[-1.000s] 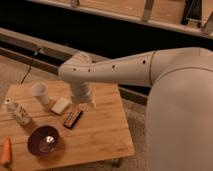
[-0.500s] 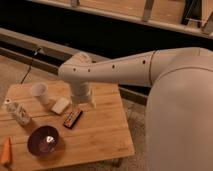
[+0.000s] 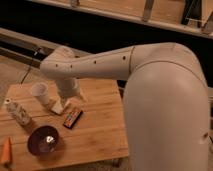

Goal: Place the bottle in the ceramic bowl

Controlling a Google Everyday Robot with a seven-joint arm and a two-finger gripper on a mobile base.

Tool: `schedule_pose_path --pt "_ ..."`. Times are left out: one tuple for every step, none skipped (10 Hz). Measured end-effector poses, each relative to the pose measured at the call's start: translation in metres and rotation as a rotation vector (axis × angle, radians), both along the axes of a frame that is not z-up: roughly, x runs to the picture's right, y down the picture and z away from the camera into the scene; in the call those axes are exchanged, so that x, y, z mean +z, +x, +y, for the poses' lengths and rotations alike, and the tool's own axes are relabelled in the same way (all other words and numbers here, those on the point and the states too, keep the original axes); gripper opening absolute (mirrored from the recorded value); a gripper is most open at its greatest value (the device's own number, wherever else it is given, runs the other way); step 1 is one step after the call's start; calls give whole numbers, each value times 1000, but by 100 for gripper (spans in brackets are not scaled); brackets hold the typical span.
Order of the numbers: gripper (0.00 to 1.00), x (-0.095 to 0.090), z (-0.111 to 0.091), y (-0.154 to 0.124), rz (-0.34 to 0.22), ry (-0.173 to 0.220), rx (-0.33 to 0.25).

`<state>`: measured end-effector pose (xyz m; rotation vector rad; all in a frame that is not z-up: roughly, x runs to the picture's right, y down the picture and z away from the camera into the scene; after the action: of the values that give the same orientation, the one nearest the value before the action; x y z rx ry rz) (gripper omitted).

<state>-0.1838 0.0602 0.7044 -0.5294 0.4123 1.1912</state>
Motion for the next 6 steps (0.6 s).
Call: schedule_pose_path --pt "65 0 -4 -14 -17 10 -29" --pt "65 -1 -12 -34 -42 26 -67" --pt "65 -3 -20 -55 -66 44 -104" --pt "65 -6 -28 -74 -90 61 -135" --pt "65 -10 -35 -95 -117 78 -165" --pt "65 -14 -42 -109 -139 95 -185"
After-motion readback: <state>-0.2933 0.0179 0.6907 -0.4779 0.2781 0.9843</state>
